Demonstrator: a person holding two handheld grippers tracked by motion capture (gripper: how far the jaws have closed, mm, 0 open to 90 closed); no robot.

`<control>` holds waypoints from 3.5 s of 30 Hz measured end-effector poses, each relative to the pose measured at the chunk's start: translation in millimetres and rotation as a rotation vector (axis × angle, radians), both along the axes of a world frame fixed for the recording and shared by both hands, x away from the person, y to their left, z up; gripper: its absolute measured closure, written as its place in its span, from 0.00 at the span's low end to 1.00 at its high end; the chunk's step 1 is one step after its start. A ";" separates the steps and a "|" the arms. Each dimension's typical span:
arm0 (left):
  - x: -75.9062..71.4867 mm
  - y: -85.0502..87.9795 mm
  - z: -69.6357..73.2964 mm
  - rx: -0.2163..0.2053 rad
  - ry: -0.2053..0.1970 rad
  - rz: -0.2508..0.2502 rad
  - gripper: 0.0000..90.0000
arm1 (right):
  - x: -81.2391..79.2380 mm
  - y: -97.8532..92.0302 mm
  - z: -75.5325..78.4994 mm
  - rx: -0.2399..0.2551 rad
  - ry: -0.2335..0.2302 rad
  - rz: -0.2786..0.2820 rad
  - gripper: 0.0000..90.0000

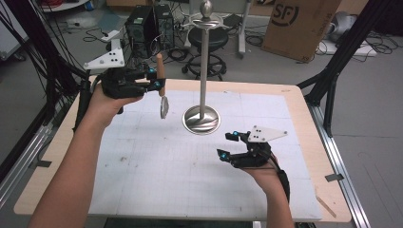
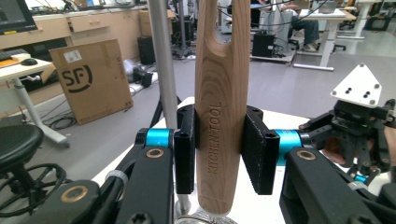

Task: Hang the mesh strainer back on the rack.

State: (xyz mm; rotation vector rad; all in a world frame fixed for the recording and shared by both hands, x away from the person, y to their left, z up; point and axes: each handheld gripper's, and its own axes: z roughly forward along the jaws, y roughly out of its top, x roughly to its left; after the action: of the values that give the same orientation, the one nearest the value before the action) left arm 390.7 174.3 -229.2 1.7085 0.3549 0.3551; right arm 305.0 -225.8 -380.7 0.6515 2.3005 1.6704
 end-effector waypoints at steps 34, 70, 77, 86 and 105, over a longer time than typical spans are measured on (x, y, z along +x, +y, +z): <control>53.3 -39.9 53.7 0.060 -0.021 0.100 0.76 | -3.4 -20.7 -0.6 0.058 -0.011 -0.032 0.33; 60.0 -66.2 47.8 0.139 -0.025 0.151 0.74 | -4.2 -18.5 -1.6 0.048 -0.006 -0.024 0.33; 58.2 -68.3 44.8 0.160 -0.024 0.153 0.63 | -4.4 -18.7 -1.7 0.046 -0.002 -0.024 0.33; 56.3 -62.5 31.5 0.110 0.023 0.145 0.46 | -4.7 -18.4 -1.9 0.042 0.002 -0.024 0.33; 35.4 -11.4 12.3 0.047 0.054 0.157 0.29 | -4.5 -16.9 -3.4 0.031 0.011 -0.023 0.32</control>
State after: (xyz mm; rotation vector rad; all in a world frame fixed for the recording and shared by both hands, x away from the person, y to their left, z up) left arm 426.1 162.9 -216.9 1.7430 0.5260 0.4348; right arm 300.5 -242.7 -384.1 0.6918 2.2702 1.6993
